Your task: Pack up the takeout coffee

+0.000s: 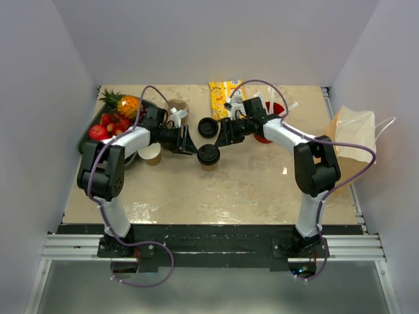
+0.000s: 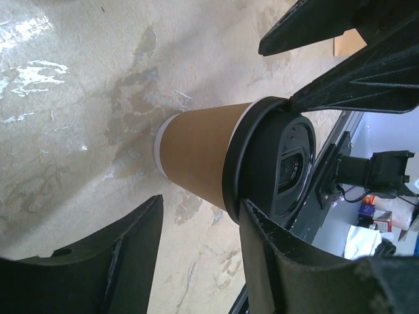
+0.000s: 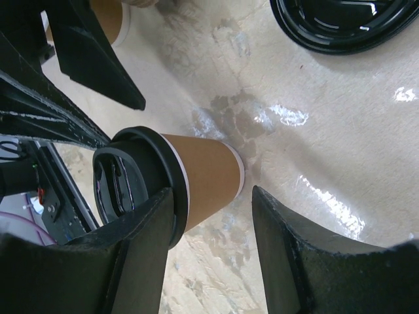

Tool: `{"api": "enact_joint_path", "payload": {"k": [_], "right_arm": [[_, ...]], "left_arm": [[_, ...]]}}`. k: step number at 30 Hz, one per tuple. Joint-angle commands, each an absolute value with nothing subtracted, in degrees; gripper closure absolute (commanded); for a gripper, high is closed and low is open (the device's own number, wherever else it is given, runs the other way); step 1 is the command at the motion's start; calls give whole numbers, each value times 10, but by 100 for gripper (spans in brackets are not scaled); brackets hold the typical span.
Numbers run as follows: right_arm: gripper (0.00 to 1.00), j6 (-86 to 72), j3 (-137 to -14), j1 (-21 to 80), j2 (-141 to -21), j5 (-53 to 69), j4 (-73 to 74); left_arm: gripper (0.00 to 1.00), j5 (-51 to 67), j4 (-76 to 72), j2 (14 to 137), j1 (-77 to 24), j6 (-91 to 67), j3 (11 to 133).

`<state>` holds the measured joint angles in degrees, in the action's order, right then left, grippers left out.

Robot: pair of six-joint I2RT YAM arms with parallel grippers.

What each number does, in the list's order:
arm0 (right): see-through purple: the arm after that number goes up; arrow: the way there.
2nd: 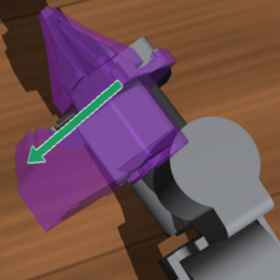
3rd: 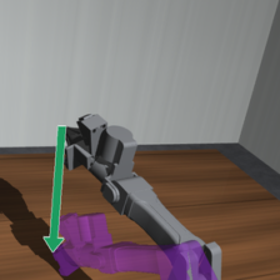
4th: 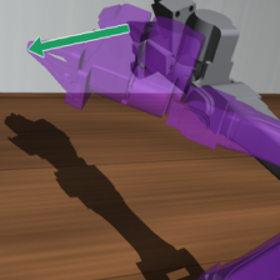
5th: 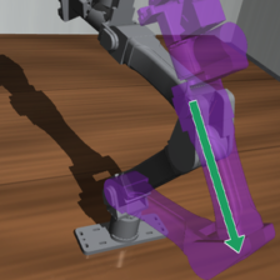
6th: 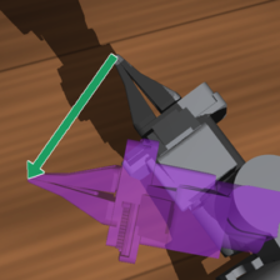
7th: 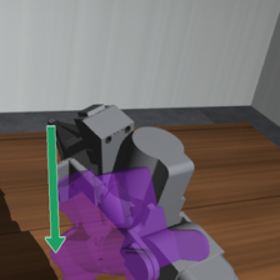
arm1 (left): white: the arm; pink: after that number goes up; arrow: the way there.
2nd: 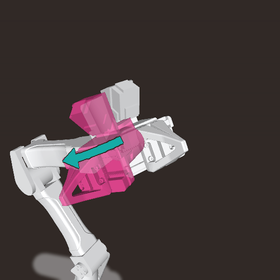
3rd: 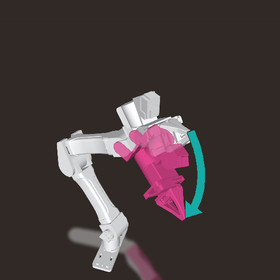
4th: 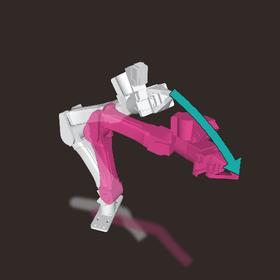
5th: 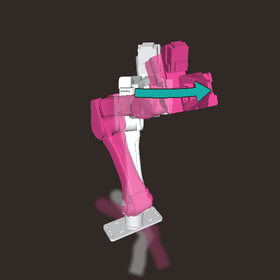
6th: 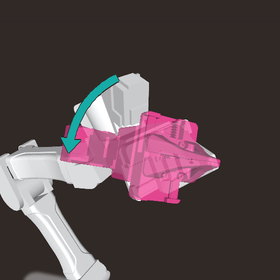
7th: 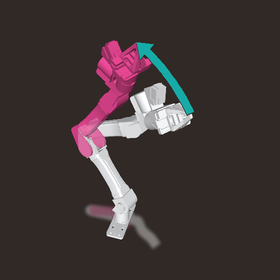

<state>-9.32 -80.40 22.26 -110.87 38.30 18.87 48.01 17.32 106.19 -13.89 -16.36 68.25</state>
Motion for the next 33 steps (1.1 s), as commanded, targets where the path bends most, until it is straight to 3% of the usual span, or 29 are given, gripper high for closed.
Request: {"api": "enact_joint_path", "payload": {"k": [1,25,33], "right_arm": [[46,-94,-821,233,-1136,353,200],[56,-69,-826,260,-1178,277,247],[50,-85,-837,236,-1139,381,179]], "left_arm": [[48,439,170,1091,-138,-167,677],[57,350,208,1116,-143,-163,667],[48,454,158,1078,-149,-161,678]]}}
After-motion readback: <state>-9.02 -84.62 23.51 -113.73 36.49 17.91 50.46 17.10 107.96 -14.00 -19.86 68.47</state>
